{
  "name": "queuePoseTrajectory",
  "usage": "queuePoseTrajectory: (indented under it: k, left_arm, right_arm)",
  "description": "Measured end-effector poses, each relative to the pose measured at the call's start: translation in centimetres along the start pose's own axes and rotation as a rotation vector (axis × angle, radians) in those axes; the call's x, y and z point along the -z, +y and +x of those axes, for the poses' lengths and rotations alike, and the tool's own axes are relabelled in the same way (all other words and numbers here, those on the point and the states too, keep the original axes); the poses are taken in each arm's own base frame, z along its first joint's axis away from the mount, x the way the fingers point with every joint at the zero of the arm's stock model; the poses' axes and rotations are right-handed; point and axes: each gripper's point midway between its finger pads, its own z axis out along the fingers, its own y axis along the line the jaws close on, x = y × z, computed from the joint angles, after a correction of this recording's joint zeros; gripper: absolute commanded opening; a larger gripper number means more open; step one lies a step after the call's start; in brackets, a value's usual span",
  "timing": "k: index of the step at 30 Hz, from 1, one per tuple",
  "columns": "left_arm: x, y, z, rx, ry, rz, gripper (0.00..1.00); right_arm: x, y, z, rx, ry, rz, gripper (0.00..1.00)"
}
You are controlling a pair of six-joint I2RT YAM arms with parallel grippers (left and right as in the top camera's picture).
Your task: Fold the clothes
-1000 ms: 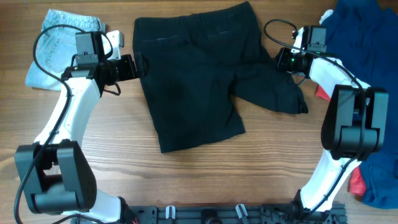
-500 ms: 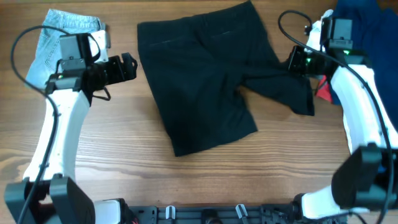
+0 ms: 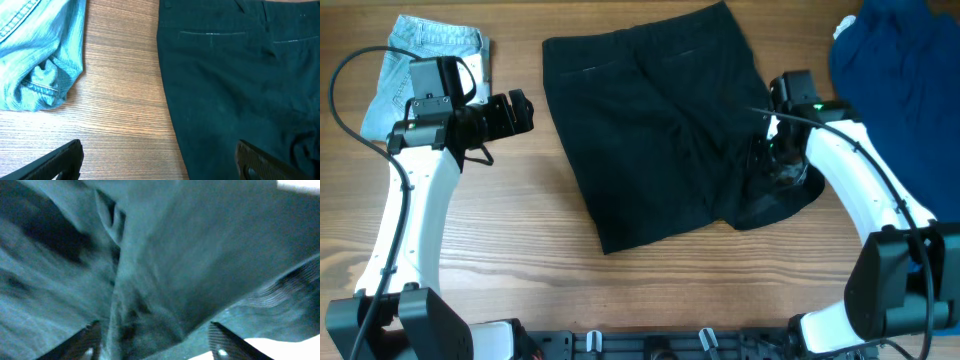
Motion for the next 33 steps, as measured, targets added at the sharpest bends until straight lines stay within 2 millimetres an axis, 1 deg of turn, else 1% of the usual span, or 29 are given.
queuePoseTrajectory:
  k: [1, 2, 3, 4, 5, 6, 7, 9, 12, 14, 15, 16, 17, 18, 19, 20, 21, 22, 23, 25, 26, 29, 30, 31, 32, 33]
  left_arm:
    - [0.0, 0.0, 0.0, 0.000, 0.000, -0.001, 0.97]
    - [0.0, 0.0, 0.0, 0.000, 0.000, -0.001, 0.98]
    - [0.0, 0.0, 0.0, 0.000, 0.000, -0.002, 0.98]
    - [0.0, 0.1, 0.0, 0.000, -0.001, -0.004, 0.99]
    - [0.0, 0.1, -0.1, 0.000, -0.004, -0.004, 1.00]
    - [0.0, 0.1, -0.2, -0.001, -0.006, -0.004, 1.00]
    - [0.0, 0.1, -0.2, 0.001, -0.007, -0.005, 1.00]
    - [0.1, 0.7, -0.4, 0.024, -0.013, -0.012, 1.00]
    - [0.5, 2.7, -0.8, 0.106, -0.031, -0.040, 1.00]
    - [1.0, 4.4, -1.1, 0.165, -0.042, -0.053, 0.99]
    - [1.0, 4.7, -1.1, 0.174, -0.042, -0.054, 0.99]
    - [1.4, 6.0, -1.0, 0.219, -0.044, -0.060, 0.99]
    - [1.5, 6.4, -0.7, 0.240, -0.031, -0.059, 0.98]
    - [1.6, 6.6, -0.3, 0.254, -0.018, -0.059, 0.96]
    - [1.6, 6.7, 0.0, 0.266, -0.004, -0.057, 0.94]
    - [1.7, 6.7, 0.3, 0.272, 0.005, -0.055, 0.94]
    - [1.7, 6.5, 0.6, 0.277, 0.020, -0.048, 0.94]
    - [1.7, 6.3, 1.1, 0.280, 0.040, -0.040, 0.94]
    - [1.6, 5.6, 1.7, 0.273, 0.070, -0.027, 0.94]
    - [1.4, 4.6, 2.2, 0.251, 0.094, -0.011, 0.94]
    - [1.3, 3.9, 2.7, 0.238, 0.115, -0.001, 0.94]
    - [1.0, 1.6, 4.1, 0.195, 0.178, 0.033, 0.94]
    - [0.8, 0.5, 4.6, 0.172, 0.199, 0.048, 0.95]
    - [0.7, -0.3, 4.9, 0.150, 0.208, 0.059, 0.97]
    - [0.6, -1.0, 5.0, 0.134, 0.210, 0.071, 0.99]
    - [0.2, -2.1, 4.7, 0.098, 0.194, 0.088, 1.00]
  right_arm:
    - [0.9, 0.5, -1.2, 0.023, -0.035, -0.018, 0.76]
    - [2.1, 1.7, -2.5, 0.065, -0.079, -0.059, 0.78]
    - [3.3, 3.0, -3.8, 0.117, -0.129, -0.101, 0.78]
    - [4.4, 4.4, -4.6, 0.163, -0.171, -0.139, 0.78]
    - [5.1, 5.8, -5.0, 0.212, -0.199, -0.176, 0.78]
    - [5.5, 7.3, -4.8, 0.262, -0.212, -0.206, 0.79]
    - [5.6, 8.8, -4.1, 0.313, -0.208, -0.229, 0.79]
    - [5.2, 12.2, -1.9, 0.435, -0.175, -0.268, 0.79]
    - [3.7, 16.6, 1.9, 0.592, -0.109, -0.301, 0.77]
    - [2.0, 19.1, 4.3, 0.685, -0.064, -0.313, 0.74]
    - [1.0, 20.3, 5.5, 0.730, -0.040, -0.315, 0.74]
    - [-0.4, 21.5, 6.9, 0.776, -0.010, -0.313, 0.74]
    - [-1.7, 22.3, 8.0, 0.807, 0.018, -0.309, 0.73]
    - [-3.0, 22.9, 8.9, 0.830, 0.042, -0.304, 0.72]
    - [-4.6, 23.3, 9.9, 0.853, 0.076, -0.293, 0.72]
    - [-5.6, 23.3, 10.4, 0.858, 0.096, -0.284, 0.72]
    - [-6.9, 23.3, 11.1, 0.860, 0.125, -0.271, 0.75]
    - [-7.8, 23.4, 11.2, 0.855, 0.134, -0.264, 0.75]
    - [-8.1, 23.7, 10.8, 0.841, 0.118, -0.271, 0.75]
    - [-7.7, 24.1, 10.1, 0.826, 0.090, -0.285, 0.77]
    - [-7.2, 24.0, 9.5, 0.805, 0.075, -0.290, 0.79]
    - [-5.9, 23.6, 7.7, 0.747, 0.030, -0.299, 0.81]
    - [-4.7, 23.2, 6.0, 0.699, -0.009, -0.312, 0.81]
    - [-4.0, 22.9, 5.1, 0.675, -0.031, -0.319, 0.81]
    - [-3.1, 22.4, 3.9, 0.646, -0.058, -0.326, 0.81]
    - [-1.8, 21.5, 2.2, 0.605, -0.097, -0.334, 0.81]
